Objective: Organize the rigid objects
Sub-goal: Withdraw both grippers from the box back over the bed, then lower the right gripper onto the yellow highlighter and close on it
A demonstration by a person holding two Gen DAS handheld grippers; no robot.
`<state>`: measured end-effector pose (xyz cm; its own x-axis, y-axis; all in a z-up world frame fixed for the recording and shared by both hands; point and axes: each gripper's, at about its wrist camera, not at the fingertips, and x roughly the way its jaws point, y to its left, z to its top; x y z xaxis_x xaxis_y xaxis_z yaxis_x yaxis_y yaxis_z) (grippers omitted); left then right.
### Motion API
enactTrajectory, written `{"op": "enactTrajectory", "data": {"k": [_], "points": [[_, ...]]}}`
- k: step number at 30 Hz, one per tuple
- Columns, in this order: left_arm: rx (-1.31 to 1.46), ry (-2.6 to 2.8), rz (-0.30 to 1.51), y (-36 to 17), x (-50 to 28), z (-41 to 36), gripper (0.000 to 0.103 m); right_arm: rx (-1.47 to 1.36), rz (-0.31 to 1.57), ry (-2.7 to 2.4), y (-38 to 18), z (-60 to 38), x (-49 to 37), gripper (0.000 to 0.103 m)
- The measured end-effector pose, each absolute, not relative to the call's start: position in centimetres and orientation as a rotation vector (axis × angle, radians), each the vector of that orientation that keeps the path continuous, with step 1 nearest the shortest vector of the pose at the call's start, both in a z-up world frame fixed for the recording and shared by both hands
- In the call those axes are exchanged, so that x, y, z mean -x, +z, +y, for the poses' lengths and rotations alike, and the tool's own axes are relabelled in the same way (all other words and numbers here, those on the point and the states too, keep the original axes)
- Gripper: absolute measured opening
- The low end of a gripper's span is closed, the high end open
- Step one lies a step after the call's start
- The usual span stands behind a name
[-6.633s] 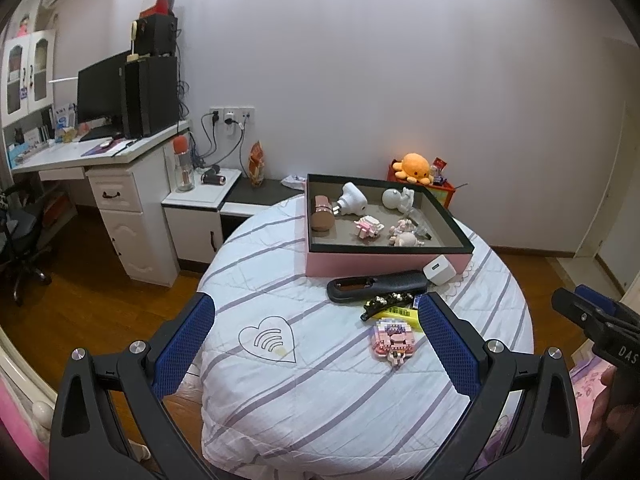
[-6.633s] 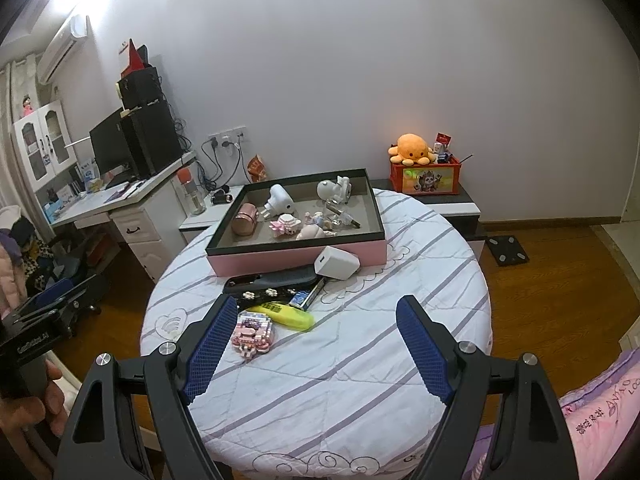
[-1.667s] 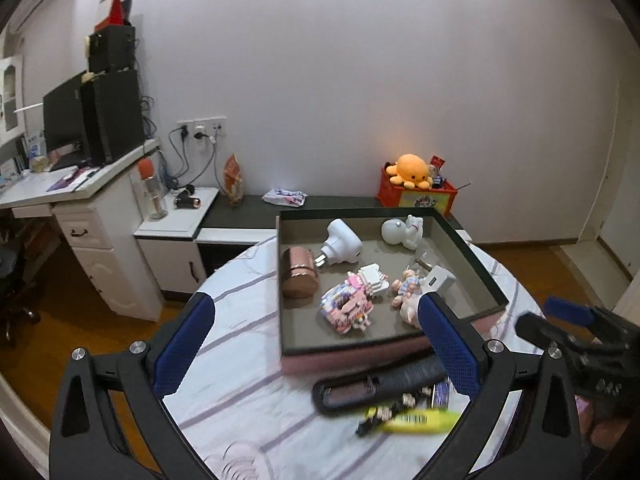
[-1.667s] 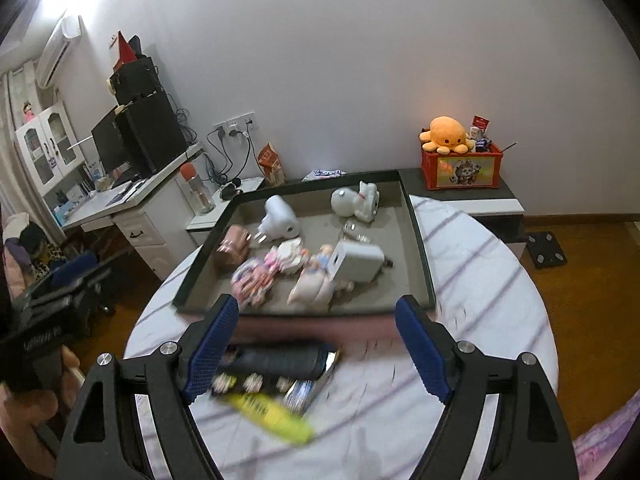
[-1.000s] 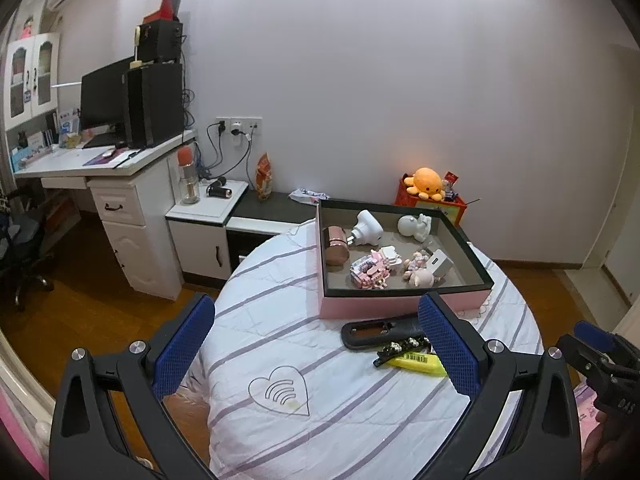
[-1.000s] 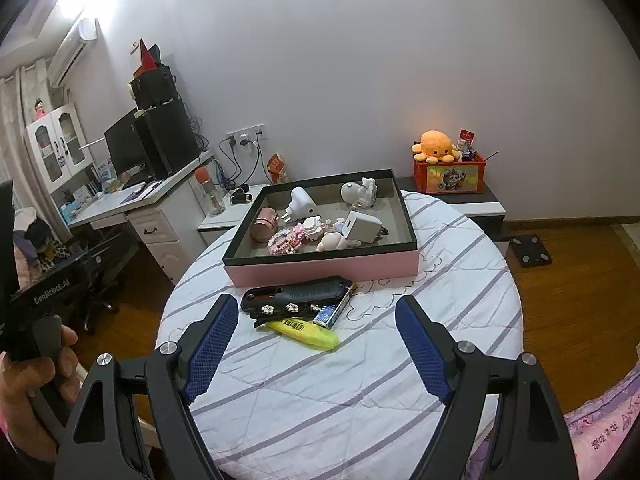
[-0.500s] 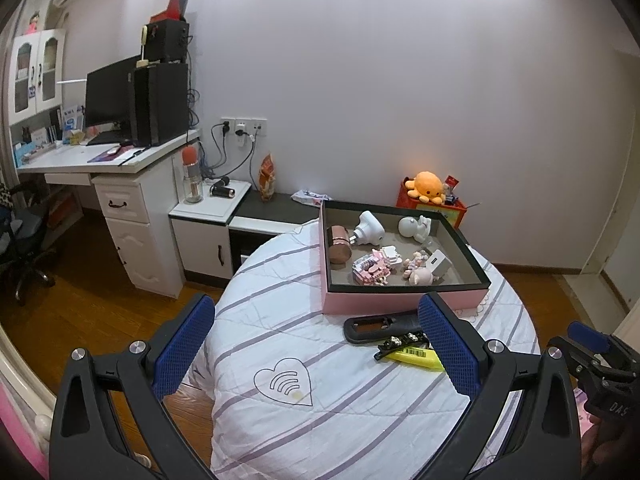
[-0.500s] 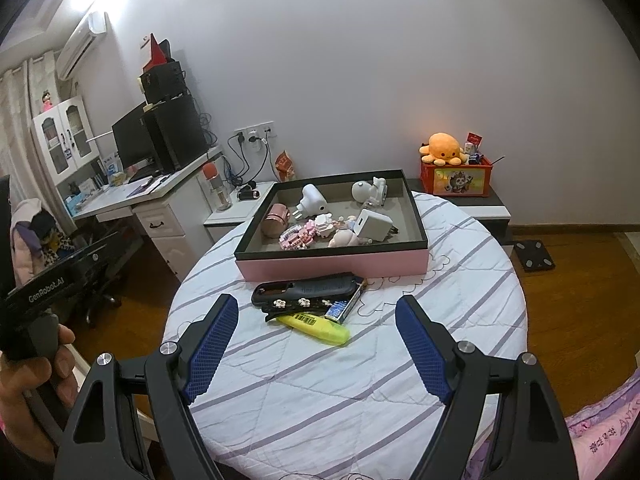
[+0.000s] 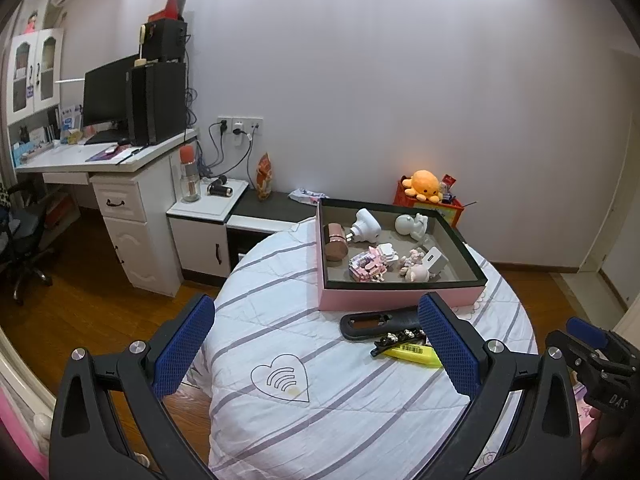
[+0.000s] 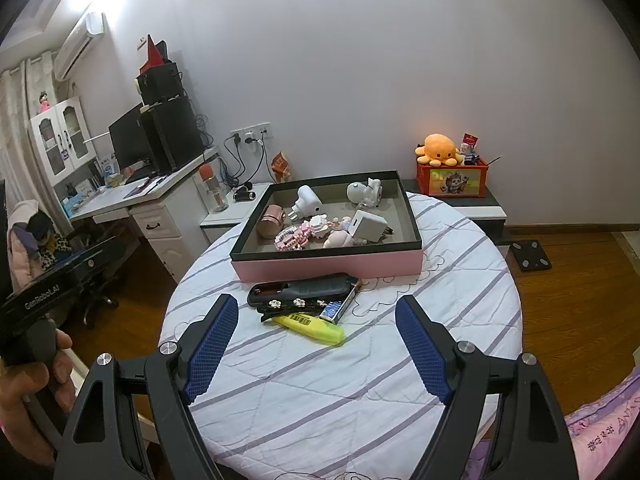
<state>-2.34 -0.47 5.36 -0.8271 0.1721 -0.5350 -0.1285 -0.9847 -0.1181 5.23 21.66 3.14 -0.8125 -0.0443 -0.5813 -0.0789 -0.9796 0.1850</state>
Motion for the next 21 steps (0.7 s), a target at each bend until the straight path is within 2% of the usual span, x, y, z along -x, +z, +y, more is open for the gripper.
{"op": "enactTrajectory", "data": {"k": [11,21], "points": [[0.889,2.836,-0.121,3.8,3.1,-0.1,0.103,0.994,0.311,2.934,2.2,22.2,-4.6,0.082],[0.944,2.809,-0.098,1.6,4.5,0.6,0.103,1.112,0.293,2.909,-0.9,22.3,-2.3,0.082]]}}
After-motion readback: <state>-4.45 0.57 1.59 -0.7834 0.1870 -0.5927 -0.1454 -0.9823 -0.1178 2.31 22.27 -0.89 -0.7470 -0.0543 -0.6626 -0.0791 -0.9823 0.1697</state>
